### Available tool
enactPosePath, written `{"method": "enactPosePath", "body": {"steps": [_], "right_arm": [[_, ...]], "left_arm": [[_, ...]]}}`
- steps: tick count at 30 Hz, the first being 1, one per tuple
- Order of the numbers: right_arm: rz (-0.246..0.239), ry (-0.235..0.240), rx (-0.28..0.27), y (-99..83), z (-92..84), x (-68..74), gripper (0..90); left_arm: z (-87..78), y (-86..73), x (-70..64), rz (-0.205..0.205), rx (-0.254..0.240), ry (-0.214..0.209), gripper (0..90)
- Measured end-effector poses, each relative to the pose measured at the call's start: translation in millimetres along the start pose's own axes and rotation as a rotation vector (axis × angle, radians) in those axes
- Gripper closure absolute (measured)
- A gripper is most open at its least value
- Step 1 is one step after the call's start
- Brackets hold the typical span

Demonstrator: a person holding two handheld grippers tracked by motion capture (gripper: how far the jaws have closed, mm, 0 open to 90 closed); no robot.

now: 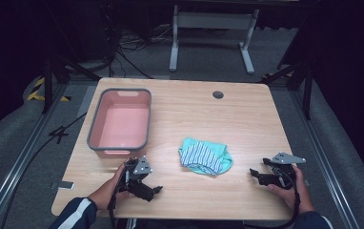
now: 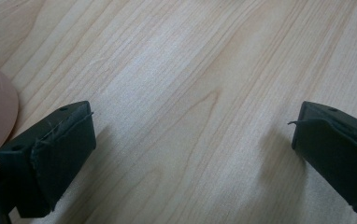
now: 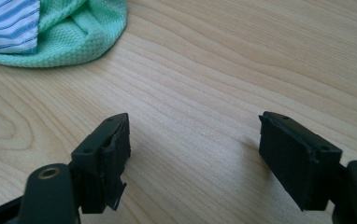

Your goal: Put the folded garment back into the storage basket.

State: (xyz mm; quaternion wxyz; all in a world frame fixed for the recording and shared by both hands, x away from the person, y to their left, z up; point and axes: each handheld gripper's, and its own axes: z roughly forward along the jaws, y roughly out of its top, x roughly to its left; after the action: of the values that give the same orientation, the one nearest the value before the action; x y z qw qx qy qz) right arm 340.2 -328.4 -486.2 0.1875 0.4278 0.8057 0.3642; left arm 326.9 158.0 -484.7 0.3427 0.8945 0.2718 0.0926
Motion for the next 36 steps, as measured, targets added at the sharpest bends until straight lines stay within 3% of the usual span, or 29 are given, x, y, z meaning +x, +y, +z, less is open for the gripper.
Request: {"method": "enactPosePath", "body": {"steps": [22,25,27,30,36], "right_arm": [[0.003,-0.009,0.007,0.5,0.5,-0.5,23.1],[0.01,-0.011,0.024,2.1,0.1,-0.4,22.5],[0.025,-0.022,0.044,4.1,-0.4,0.7,23.4],[0.033,-0.024,0.057,6.2,-0.7,3.2,26.8],[0.065,0.019,0.034,16.4,-1.1,10.2,40.1]], "left_arm": [[-0.8,1.5,3.3,0.041,0.015,-0.03,0.4],[-3.4,5.6,1.8,0.063,0.02,-0.026,7.5],[-4.6,9.2,-1.7,0.091,0.004,-0.003,23.9],[-2.9,16.1,-4.7,0.094,0.013,0.007,19.5],[-0.1,41.6,-9.2,0.077,-0.017,0.082,31.6]]}}
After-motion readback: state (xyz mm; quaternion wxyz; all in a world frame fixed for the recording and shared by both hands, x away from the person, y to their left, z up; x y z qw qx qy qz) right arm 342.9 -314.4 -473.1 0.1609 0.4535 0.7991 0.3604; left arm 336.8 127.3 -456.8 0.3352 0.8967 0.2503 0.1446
